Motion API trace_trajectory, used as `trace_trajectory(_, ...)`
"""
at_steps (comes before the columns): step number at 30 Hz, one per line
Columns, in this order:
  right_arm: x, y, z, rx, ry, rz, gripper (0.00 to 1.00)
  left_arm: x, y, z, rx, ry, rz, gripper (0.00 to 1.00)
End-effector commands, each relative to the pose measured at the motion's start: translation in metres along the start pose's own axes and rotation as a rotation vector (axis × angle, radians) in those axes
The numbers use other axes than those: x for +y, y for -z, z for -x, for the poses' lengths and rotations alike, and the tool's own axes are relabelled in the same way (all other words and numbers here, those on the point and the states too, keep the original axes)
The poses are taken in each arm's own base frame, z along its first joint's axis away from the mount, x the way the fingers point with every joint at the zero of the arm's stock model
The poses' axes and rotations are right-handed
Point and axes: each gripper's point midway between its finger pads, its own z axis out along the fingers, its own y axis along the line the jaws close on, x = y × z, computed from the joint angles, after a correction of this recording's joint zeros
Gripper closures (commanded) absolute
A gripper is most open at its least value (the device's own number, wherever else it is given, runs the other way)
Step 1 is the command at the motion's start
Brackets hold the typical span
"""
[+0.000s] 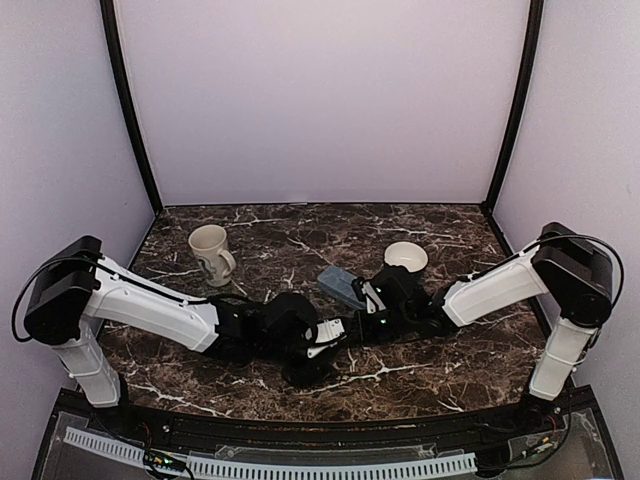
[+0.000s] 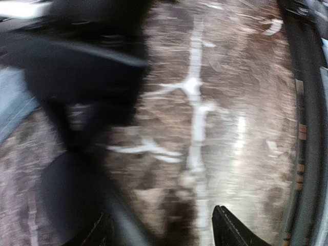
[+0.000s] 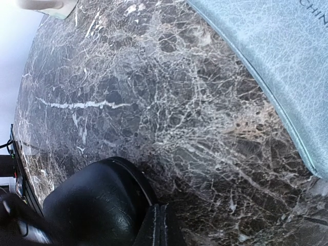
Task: Organize the sunglasses
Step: Close the case with sunglasses at the center of the board.
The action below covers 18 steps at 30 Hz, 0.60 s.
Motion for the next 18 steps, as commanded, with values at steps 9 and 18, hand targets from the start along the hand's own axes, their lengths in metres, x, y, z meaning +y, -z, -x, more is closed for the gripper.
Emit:
trace_trajectory(9,0.005,0.001,-0.006,0.02,0.009,-0.003,1.0,-0.032,-0.003,-0.029,0.089,0.016,-0.128,0.32)
trace_trajectory(18,0.02,0.022,0.008,-0.026,0.035,0.066,0.93,-0.014,0.02,0.005,-0.028,0.052,-0.036,0.29)
